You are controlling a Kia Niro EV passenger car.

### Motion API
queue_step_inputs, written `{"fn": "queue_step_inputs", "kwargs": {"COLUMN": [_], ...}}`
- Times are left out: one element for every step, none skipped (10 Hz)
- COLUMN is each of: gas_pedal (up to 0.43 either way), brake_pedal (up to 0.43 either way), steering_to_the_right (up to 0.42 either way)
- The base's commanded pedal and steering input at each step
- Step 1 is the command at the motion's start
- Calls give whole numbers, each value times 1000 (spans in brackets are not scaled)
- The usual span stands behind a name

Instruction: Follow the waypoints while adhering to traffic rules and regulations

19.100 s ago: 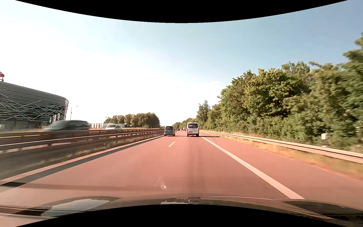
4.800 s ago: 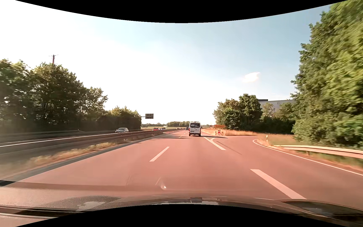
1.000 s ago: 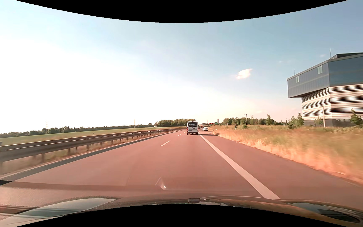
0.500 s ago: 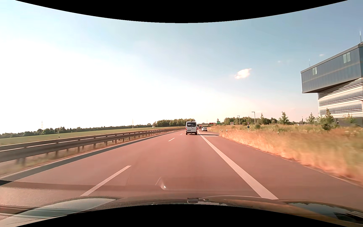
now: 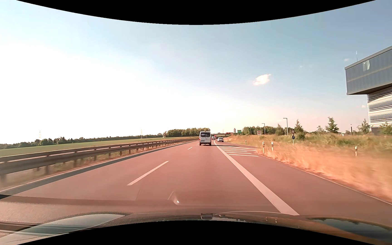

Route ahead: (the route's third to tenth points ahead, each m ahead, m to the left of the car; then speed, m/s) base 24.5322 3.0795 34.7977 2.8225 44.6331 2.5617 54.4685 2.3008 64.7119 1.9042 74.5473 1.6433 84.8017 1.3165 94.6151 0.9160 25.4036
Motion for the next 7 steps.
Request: {"fn": "queue_step_inputs", "kwargs": {"gas_pedal": [98,138,138,150,150,150,150], "brake_pedal": [6,6,6,6,6,6,6], "steering_to_the_right": [0,0,3,3,2,3,3]}}
